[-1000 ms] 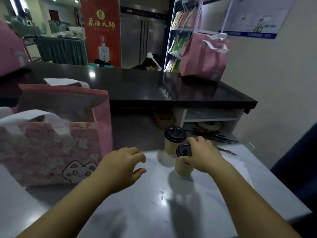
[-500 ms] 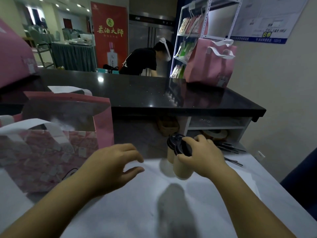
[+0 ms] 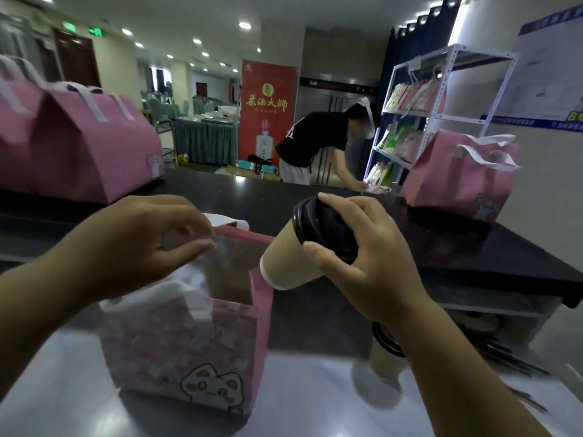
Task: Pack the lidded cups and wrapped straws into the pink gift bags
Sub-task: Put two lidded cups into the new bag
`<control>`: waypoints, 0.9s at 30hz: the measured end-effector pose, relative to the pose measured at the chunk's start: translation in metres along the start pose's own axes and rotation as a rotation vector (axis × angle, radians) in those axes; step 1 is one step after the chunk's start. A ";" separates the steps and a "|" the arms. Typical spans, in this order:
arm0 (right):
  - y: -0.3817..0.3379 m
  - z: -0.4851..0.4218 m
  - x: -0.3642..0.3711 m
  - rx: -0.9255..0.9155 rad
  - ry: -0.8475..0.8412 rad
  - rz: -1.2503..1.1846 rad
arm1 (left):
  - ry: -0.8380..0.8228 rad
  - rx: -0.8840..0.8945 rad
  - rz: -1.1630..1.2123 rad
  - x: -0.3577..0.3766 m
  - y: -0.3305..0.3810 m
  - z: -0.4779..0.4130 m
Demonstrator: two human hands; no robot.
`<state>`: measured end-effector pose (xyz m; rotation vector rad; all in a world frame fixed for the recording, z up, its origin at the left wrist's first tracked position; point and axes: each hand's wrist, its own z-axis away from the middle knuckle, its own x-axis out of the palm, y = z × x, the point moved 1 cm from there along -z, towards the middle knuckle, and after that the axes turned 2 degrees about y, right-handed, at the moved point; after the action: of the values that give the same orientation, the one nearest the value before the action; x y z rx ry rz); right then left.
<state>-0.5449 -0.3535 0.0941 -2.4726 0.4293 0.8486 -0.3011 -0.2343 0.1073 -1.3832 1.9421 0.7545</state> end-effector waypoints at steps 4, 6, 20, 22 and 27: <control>-0.027 -0.029 0.041 -0.068 -0.027 -0.089 | -0.030 -0.136 -0.011 -0.005 -0.053 0.018; -0.037 -0.040 0.062 -0.099 -0.075 -0.103 | -0.076 -0.172 -0.037 -0.002 -0.079 0.027; -0.047 -0.069 0.159 -0.244 -0.707 0.050 | -0.458 -0.196 -0.098 0.033 -0.180 0.053; -0.046 -0.071 0.164 -0.231 -0.811 0.095 | -0.441 -0.178 -0.088 0.035 -0.182 0.055; -0.048 -0.070 0.181 -0.253 -1.043 0.246 | -0.526 -0.159 0.011 0.038 -0.179 0.068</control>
<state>-0.3530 -0.3756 0.0436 -1.8148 0.2353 2.1971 -0.1283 -0.2565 0.0189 -1.1160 1.5025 1.1649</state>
